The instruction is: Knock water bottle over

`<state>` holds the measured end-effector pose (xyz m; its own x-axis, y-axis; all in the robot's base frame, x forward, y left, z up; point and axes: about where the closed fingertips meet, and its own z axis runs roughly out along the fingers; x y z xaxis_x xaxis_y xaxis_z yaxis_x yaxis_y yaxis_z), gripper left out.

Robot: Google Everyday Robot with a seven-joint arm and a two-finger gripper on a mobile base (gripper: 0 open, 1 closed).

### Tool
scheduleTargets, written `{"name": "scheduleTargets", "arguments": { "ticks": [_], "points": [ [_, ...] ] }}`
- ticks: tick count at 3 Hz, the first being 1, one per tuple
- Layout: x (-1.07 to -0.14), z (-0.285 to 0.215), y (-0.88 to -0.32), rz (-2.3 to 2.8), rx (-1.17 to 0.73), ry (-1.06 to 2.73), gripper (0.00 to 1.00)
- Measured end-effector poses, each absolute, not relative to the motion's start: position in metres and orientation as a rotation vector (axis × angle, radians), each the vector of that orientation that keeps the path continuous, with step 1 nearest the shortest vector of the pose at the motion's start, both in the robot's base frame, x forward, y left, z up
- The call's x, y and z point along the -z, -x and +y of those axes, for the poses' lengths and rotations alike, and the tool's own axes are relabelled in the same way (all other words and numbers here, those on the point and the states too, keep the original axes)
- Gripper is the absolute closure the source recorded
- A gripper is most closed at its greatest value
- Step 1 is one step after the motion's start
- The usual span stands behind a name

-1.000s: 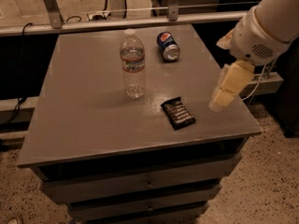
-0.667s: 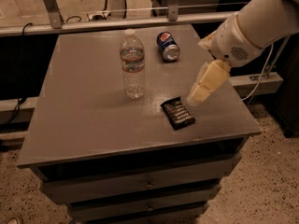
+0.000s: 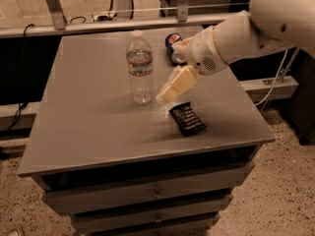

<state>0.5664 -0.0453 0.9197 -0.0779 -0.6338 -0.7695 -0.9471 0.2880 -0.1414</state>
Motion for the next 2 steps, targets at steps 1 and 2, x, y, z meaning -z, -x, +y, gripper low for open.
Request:
{"name": "scheduleTargets", "arguments": {
  "ticks": [1, 2],
  "points": [
    [-0.907, -0.012, -0.583, 1.727, -0.603, 1.399, 0.00],
    [-0.895, 0.019, -0.589, 1.692, -0.679, 1.379, 0.00]
  ]
}}
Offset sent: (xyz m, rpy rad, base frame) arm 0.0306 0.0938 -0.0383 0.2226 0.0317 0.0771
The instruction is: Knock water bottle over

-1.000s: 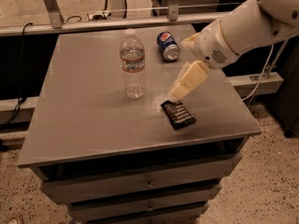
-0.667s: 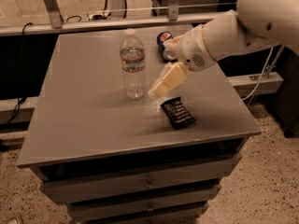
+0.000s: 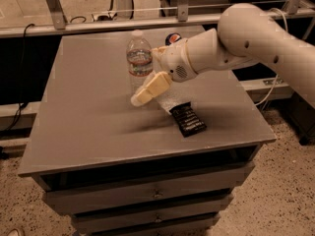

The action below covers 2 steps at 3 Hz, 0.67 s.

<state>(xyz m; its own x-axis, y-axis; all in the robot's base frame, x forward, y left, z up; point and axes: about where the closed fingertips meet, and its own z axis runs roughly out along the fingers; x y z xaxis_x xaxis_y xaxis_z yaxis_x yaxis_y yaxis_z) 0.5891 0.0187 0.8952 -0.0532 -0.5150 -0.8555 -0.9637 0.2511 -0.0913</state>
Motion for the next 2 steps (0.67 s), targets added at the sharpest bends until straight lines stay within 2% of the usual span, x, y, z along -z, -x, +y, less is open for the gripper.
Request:
{"name": "scheduleTargets", "arguments": {
  "ticks": [1, 2],
  "points": [
    [-0.887, 0.039, -0.590, 1.687, -0.725, 1.380, 0.18],
    [-0.884, 0.059, -0.590, 1.689, -0.741, 1.406, 0.49]
  ]
}}
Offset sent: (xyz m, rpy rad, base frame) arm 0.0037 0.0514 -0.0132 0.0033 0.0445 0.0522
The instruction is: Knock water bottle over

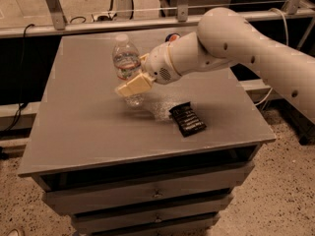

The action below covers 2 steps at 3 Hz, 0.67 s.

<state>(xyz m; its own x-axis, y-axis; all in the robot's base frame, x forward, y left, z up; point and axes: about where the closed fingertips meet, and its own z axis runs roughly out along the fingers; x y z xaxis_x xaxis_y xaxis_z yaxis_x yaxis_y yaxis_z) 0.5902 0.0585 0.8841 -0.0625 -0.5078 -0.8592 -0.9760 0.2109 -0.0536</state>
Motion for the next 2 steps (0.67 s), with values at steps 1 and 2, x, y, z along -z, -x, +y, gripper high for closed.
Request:
{"name": "scheduleTargets", "arguments": {
  "ticks": [1, 2],
  "points": [
    [-0.884, 0.078, -0.587, 1.703, -0.658, 1.509, 0.72],
    [-0.884, 0.103, -0.583, 1.726, -0.494, 1.671, 0.95]
  ]
}}
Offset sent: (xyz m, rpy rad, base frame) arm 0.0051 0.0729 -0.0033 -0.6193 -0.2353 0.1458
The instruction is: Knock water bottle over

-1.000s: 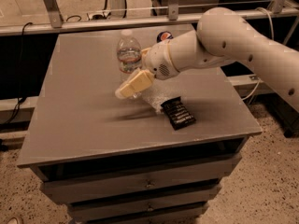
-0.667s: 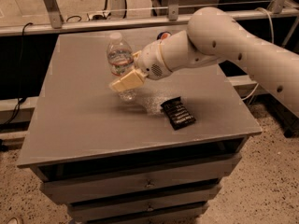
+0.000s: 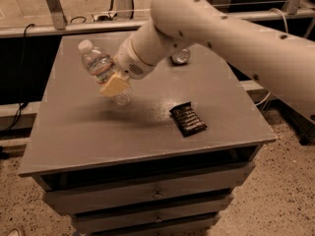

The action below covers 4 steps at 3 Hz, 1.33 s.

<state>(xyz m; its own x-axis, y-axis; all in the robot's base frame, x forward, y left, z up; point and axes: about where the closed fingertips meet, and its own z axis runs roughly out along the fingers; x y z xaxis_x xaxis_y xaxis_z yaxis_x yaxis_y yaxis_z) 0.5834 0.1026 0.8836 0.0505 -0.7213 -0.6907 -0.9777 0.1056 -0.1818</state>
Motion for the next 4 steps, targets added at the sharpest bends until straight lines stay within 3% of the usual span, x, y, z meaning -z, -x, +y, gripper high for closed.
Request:
{"name": "scheduleTargets", "arguments": {
  "ticks": [2, 4],
  "points": [
    [-0.869, 0.124, -0.599, 1.729, -0.128, 2.027, 1.00],
    [-0.870, 0.124, -0.599, 1.729, -0.124, 2.031, 0.59]
  ]
}}
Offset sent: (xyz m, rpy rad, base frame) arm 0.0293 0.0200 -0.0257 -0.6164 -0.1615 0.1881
